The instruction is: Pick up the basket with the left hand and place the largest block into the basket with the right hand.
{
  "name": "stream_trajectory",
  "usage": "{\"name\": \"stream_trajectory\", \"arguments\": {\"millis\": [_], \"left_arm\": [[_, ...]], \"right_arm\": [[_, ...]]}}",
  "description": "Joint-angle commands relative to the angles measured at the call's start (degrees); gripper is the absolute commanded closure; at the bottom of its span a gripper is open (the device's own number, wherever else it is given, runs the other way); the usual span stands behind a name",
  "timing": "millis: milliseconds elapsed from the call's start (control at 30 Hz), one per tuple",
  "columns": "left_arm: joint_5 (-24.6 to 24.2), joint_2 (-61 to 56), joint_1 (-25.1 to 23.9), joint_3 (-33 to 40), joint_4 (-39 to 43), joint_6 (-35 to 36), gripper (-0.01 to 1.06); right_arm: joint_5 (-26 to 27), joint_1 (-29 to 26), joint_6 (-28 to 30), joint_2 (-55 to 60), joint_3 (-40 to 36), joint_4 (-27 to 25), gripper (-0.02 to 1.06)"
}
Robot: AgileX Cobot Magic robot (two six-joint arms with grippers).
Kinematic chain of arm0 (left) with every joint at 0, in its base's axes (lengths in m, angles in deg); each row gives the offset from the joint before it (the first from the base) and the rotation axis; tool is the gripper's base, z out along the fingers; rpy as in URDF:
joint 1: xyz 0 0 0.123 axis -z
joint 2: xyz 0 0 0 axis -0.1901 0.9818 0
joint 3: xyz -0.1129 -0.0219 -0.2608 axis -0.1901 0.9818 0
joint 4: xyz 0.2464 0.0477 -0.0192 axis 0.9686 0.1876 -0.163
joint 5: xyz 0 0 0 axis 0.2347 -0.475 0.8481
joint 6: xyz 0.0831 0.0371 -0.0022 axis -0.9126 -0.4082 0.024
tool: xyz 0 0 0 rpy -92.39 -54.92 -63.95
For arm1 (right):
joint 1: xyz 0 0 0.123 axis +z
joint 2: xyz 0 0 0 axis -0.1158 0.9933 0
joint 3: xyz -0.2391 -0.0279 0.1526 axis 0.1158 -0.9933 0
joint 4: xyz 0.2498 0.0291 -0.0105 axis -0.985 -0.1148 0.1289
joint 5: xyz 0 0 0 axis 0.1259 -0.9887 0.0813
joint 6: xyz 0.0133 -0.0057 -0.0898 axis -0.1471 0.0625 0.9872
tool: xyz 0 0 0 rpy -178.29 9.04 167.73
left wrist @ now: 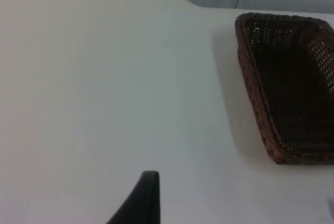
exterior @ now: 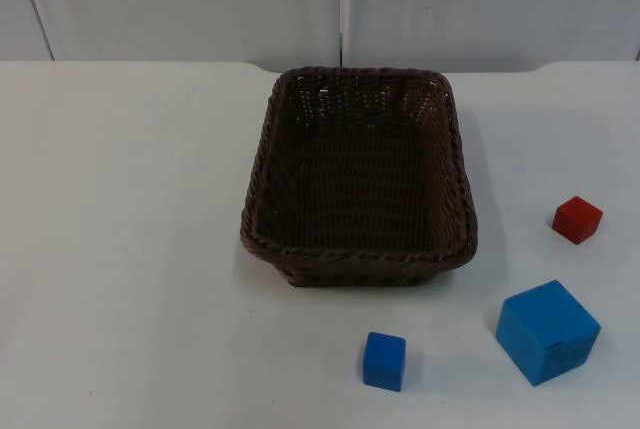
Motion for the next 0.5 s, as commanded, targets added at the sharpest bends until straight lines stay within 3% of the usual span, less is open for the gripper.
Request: {"name": "stream_trajectory", "arguments": {"millis": [0,467], "left_arm": [[1.24,2.18,-0.2,-1.39,-3.33,-2.79,0.0],[3.6,10.27,-0.2,-3.77,-8.82,-6.6,0.0]], "right_arm": [[0.37,-0.45,0.68,-0.23,-0.06,0.0,0.0],[0.37,-0.45,0.68,-0.23,-0.06,0.0,0.0]]}}
